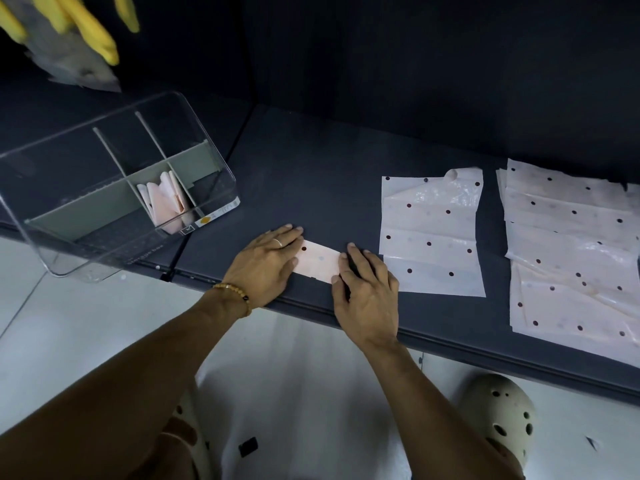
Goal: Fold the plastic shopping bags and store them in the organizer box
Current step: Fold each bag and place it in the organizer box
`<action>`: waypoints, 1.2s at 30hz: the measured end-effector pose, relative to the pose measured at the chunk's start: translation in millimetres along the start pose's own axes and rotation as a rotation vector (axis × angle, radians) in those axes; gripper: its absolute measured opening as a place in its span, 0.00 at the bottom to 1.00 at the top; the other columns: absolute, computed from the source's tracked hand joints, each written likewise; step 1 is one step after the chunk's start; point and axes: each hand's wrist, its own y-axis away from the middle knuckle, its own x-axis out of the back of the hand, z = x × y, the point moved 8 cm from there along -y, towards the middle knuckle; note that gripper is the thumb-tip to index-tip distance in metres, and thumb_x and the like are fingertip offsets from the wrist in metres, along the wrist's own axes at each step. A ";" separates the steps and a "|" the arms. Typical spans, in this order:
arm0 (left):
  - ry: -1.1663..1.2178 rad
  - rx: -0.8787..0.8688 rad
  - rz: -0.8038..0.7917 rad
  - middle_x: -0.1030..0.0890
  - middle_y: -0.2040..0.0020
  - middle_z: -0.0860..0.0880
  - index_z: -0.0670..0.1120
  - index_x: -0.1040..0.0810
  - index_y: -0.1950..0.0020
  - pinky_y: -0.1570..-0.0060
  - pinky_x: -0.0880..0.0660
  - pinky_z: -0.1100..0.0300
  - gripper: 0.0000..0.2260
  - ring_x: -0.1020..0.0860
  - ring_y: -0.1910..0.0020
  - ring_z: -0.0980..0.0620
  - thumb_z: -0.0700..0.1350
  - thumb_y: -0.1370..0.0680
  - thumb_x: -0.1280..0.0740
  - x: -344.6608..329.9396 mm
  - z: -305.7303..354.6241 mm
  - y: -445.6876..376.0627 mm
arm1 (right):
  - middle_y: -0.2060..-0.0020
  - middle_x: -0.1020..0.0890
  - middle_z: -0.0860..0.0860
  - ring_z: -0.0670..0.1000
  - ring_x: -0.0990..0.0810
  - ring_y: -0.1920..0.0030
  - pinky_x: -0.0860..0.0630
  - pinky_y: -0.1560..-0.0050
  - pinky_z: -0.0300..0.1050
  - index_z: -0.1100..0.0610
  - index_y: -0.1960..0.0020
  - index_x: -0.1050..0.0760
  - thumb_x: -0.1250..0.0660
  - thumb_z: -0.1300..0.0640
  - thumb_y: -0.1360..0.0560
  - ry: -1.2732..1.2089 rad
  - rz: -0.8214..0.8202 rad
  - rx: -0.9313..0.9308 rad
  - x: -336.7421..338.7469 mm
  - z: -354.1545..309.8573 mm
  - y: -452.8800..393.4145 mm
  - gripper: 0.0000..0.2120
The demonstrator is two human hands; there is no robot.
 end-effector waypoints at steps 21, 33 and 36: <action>0.682 0.265 -0.040 0.22 0.64 0.53 0.46 0.24 0.58 0.62 0.30 0.68 0.06 0.26 0.66 0.61 0.38 0.27 0.28 32.4 8.5 -3.6 | 0.49 0.20 0.54 0.56 0.25 0.48 0.27 0.46 0.55 0.59 0.41 0.21 0.38 0.60 0.21 -0.232 -0.203 0.035 24.1 -44.5 -33.2 0.11; 0.421 0.776 0.588 0.18 0.55 0.52 0.47 0.20 0.48 0.53 0.24 0.59 0.08 0.21 0.58 0.52 0.48 0.24 0.33 122.7 -128.1 69.6 | 0.54 0.18 0.48 0.50 0.21 0.52 0.23 0.50 0.46 0.54 0.51 0.19 0.36 0.58 0.23 -0.633 -0.295 -0.079 9.5 -129.2 -89.2 0.07; 0.247 0.838 0.508 0.17 0.52 0.50 0.48 0.20 0.46 0.52 0.23 0.54 0.11 0.21 0.53 0.47 0.51 0.24 0.34 125.6 -145.5 62.0 | 0.58 0.17 0.45 0.43 0.20 0.58 0.27 0.62 0.30 0.54 0.54 0.19 0.35 0.59 0.23 -0.687 -0.268 -0.086 5.2 -141.8 -91.1 0.06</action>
